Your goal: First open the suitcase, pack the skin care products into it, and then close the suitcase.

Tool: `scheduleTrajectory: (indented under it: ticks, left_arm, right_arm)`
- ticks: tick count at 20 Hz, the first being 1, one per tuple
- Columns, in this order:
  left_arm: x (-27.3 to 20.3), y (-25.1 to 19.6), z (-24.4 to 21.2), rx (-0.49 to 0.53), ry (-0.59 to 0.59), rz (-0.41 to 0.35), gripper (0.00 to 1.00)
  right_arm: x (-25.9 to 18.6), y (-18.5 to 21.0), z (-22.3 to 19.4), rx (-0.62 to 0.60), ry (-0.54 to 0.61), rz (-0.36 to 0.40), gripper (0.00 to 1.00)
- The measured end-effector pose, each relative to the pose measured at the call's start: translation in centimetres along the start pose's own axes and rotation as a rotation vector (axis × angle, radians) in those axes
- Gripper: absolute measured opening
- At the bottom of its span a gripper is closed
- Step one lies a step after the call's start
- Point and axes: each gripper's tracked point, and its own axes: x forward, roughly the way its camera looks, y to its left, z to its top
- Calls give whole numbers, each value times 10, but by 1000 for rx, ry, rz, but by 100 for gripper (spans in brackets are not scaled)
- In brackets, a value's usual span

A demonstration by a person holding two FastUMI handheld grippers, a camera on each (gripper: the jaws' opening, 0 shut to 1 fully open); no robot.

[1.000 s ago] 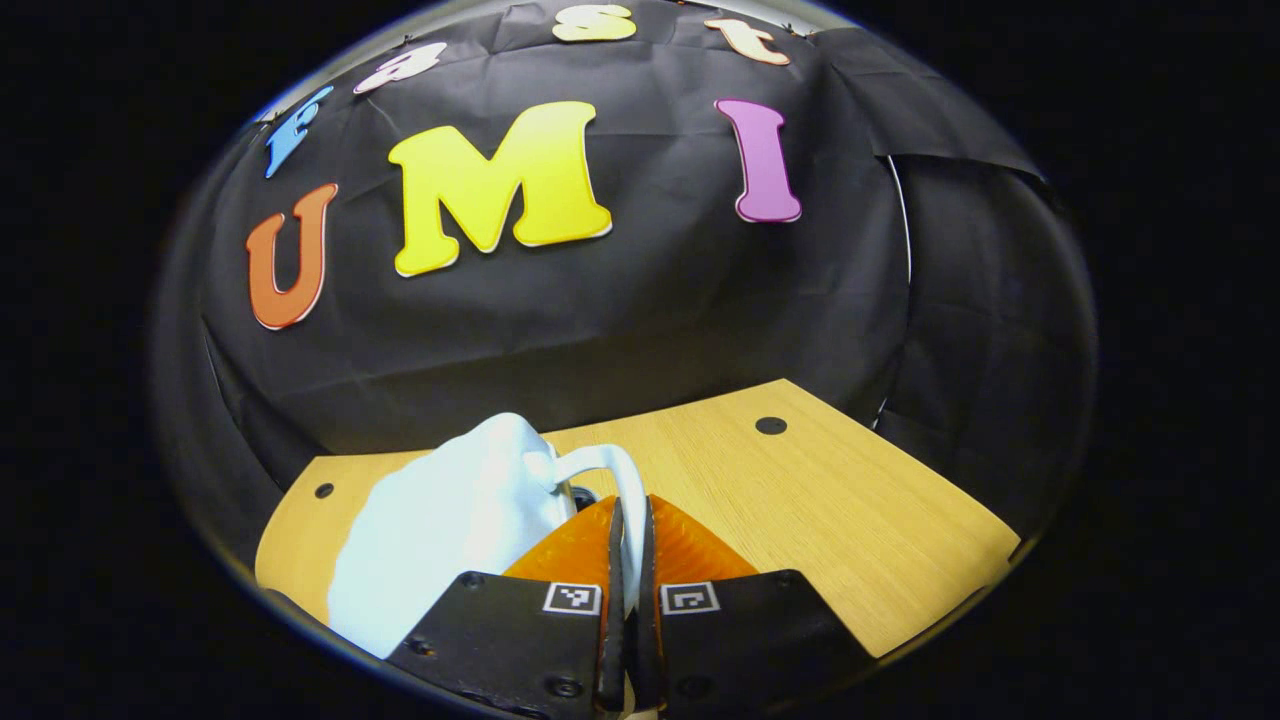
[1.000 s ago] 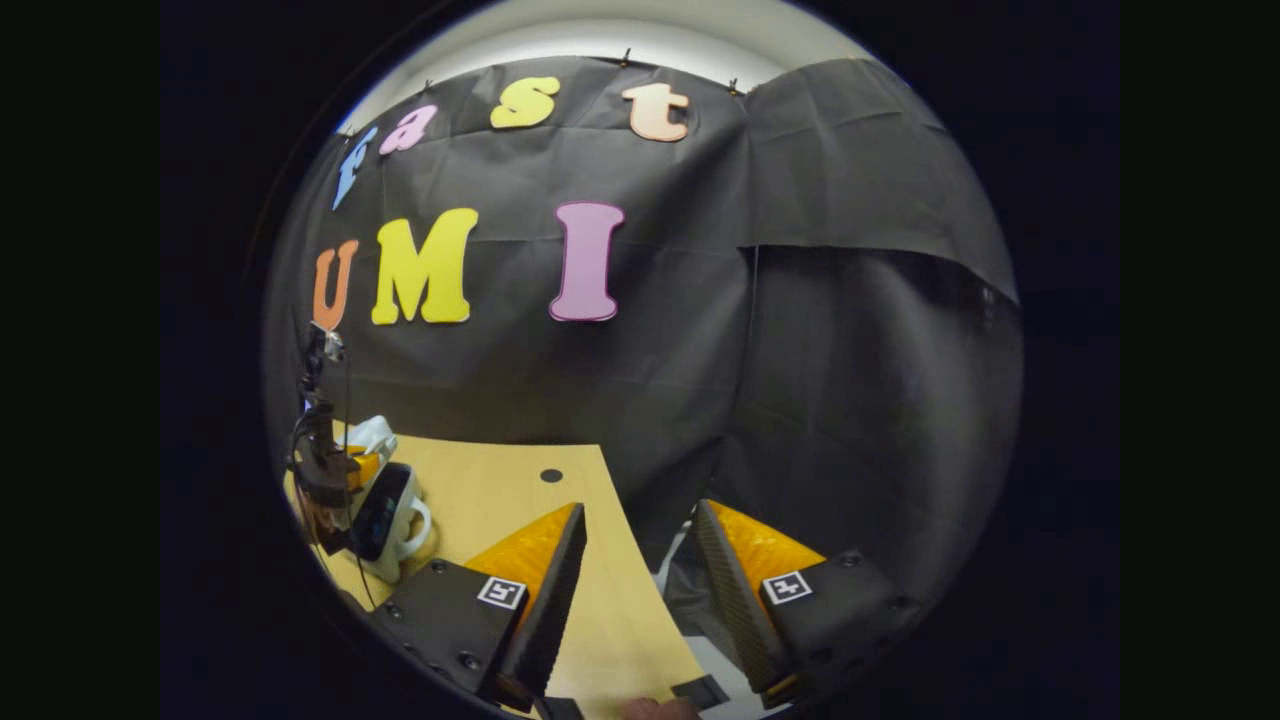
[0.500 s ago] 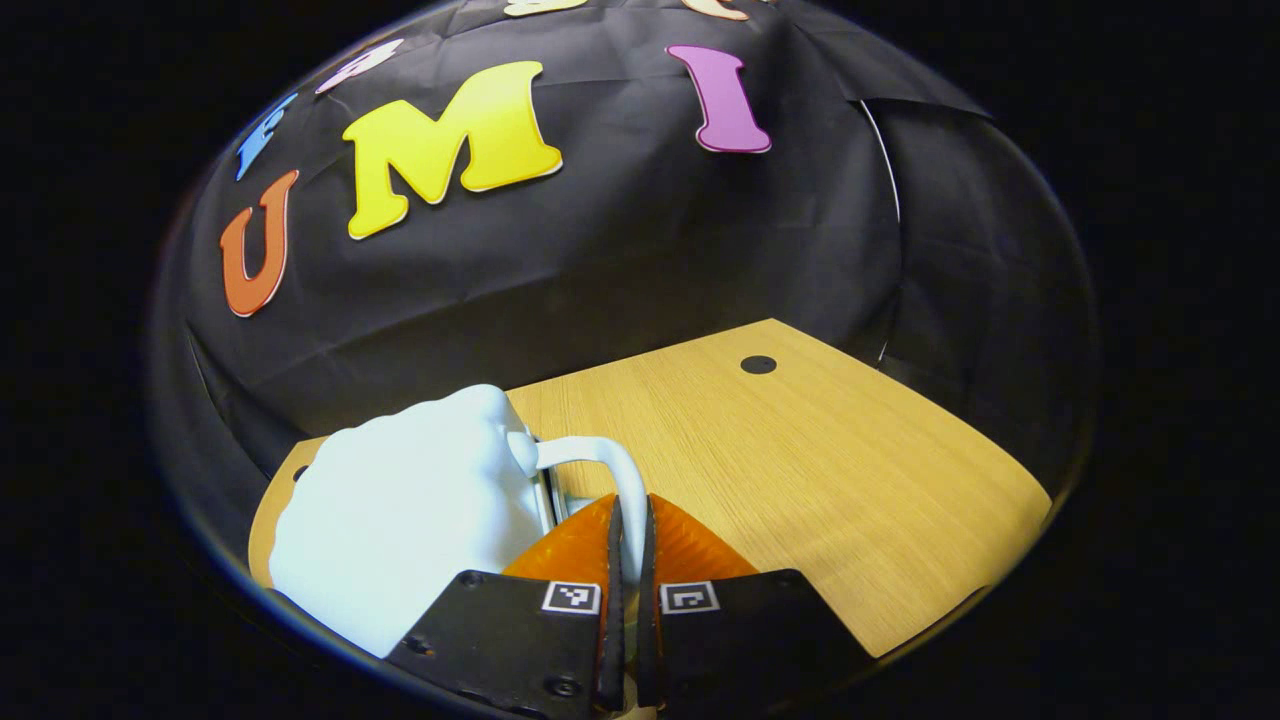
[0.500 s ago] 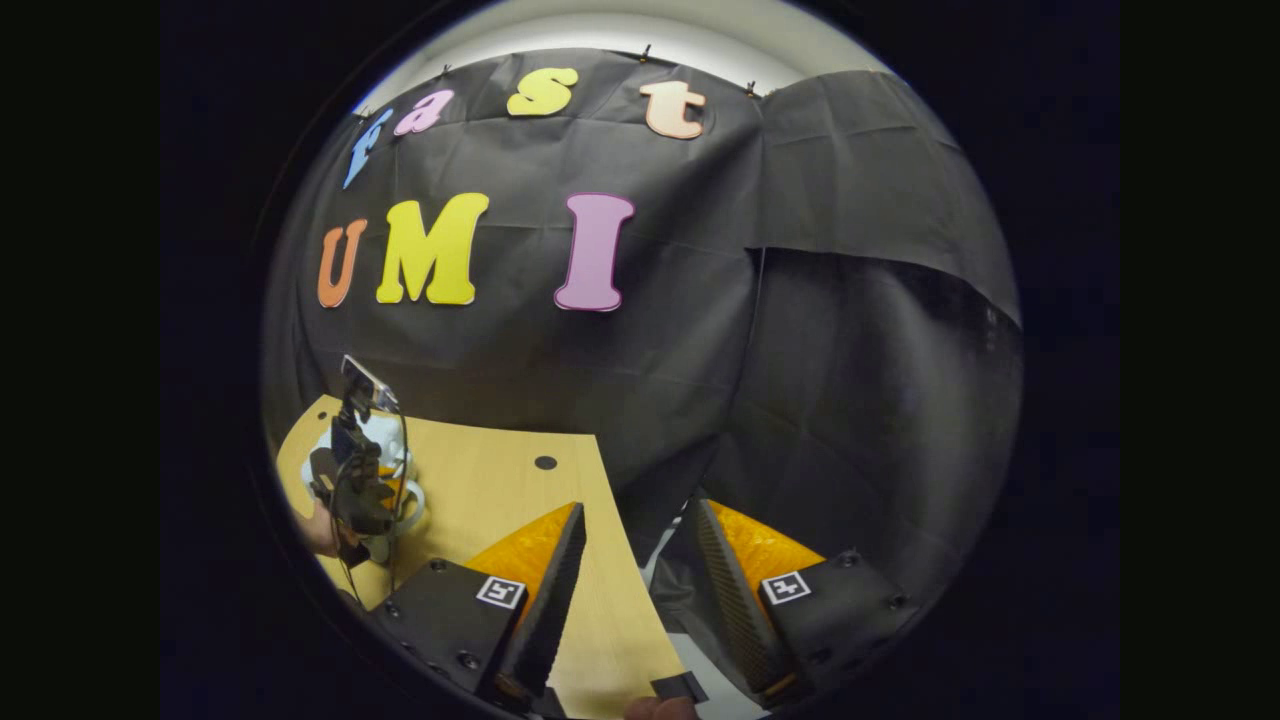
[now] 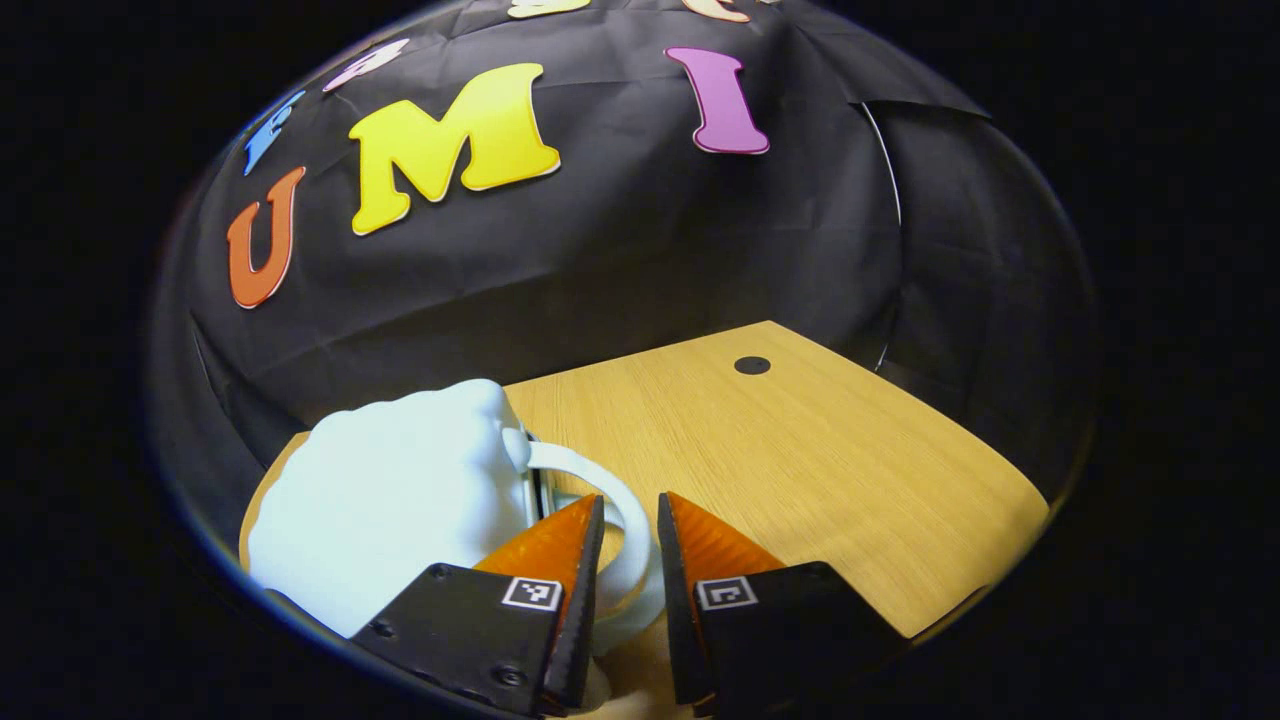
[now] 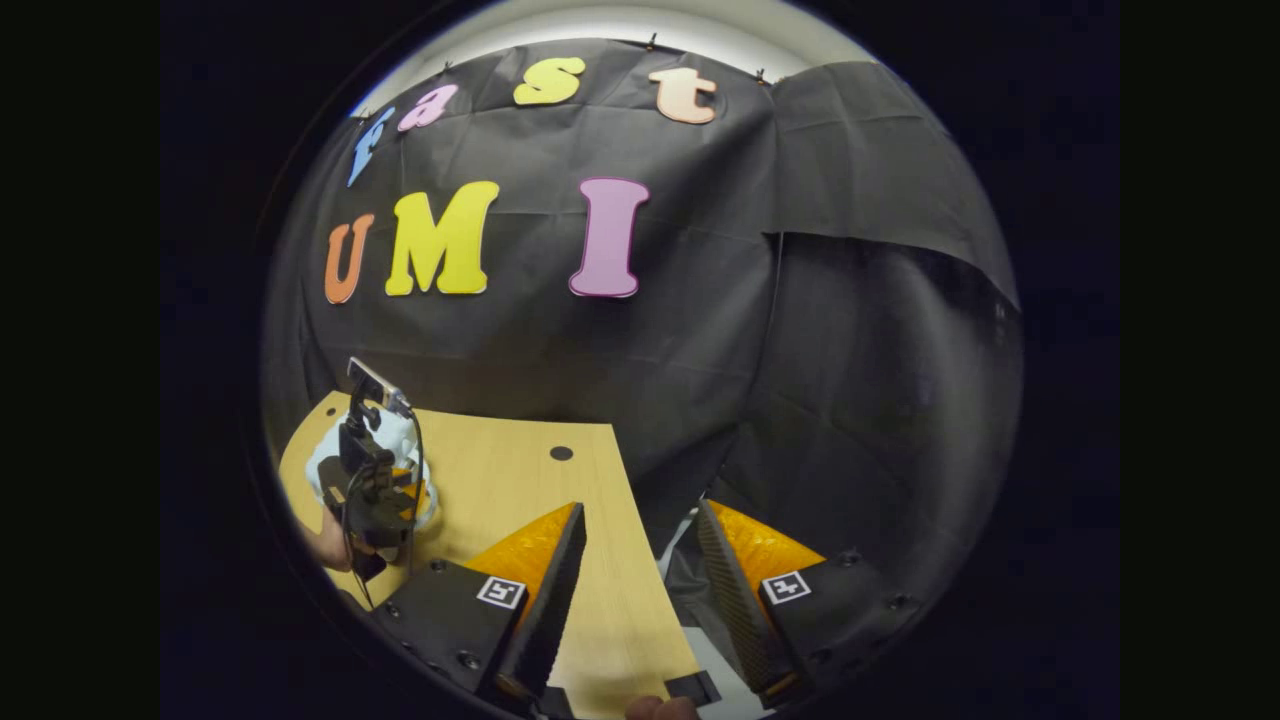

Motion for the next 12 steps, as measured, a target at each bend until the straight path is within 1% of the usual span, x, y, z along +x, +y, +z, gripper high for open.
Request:
scheduleTrajectory:
  ticks: [1,2,3,4,6,8,10,12]
  left_arm:
    - [-3,-3,1,-5,-9,-6,40]
    - [-9,-4,5,-13,-19,-9,56]
    - [-18,-3,15,-24,-43,-15,72]
    - [-26,-2,29,-36,-80,-19,88]
    - [-49,12,63,-54,-157,10,93]
    - [-75,30,96,-93,-215,41,98]
    - [-104,48,125,-153,-263,78,99]
    - [-132,62,152,-211,-296,88,99]
  right_arm:
    - [1,3,6,4,-8,8,65]
    - [3,7,11,5,-18,17,68]
    - [5,11,18,0,-36,26,65]
    - [9,16,25,-7,-55,37,68]
    - [15,30,41,-11,-91,63,68]
    - [19,46,58,-2,-137,93,68]
    - [23,64,75,-5,-192,121,68]
    - [23,91,93,-22,-249,167,69]
